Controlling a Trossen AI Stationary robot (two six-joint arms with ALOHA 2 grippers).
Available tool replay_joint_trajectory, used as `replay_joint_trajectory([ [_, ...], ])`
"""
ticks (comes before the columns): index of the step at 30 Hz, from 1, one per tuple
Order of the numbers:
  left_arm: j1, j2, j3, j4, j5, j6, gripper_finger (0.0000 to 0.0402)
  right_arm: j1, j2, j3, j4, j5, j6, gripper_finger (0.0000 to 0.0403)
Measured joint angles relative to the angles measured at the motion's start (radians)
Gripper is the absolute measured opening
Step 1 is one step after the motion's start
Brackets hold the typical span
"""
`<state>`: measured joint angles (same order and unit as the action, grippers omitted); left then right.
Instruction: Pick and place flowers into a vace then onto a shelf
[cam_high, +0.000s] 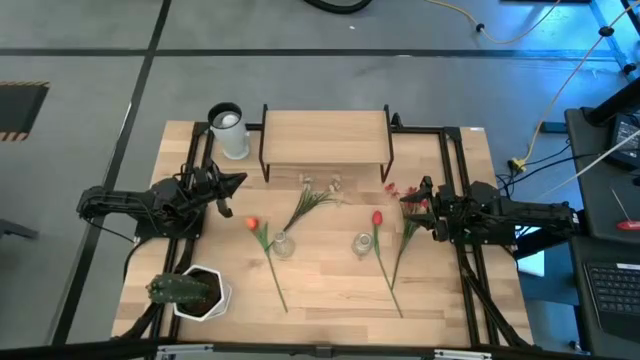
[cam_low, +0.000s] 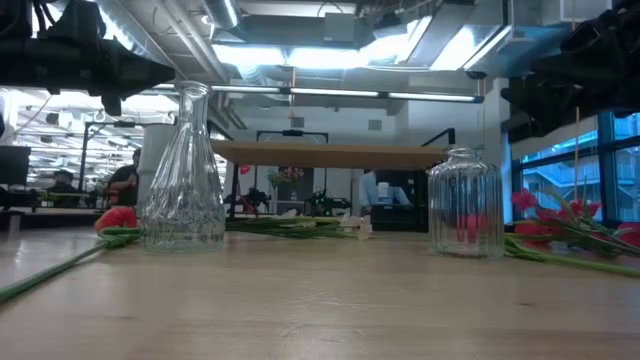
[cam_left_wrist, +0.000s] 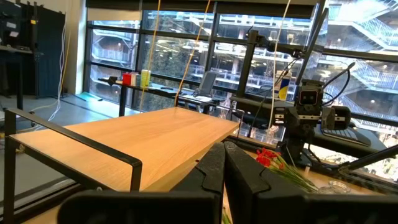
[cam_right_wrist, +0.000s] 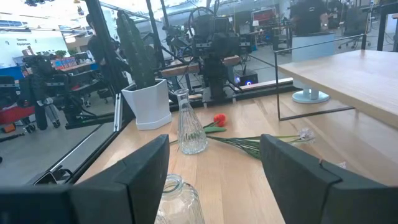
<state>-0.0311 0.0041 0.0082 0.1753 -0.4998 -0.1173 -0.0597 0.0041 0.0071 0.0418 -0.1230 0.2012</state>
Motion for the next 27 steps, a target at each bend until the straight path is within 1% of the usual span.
replay_joint_trajectory([
  [27, 0.000, 0.000, 0.000, 0.000, 0.000, 0.000, 0.0004, 0.000, 0.000, 0.000, -0.003, 0.011, 0.004, 0.0252],
])
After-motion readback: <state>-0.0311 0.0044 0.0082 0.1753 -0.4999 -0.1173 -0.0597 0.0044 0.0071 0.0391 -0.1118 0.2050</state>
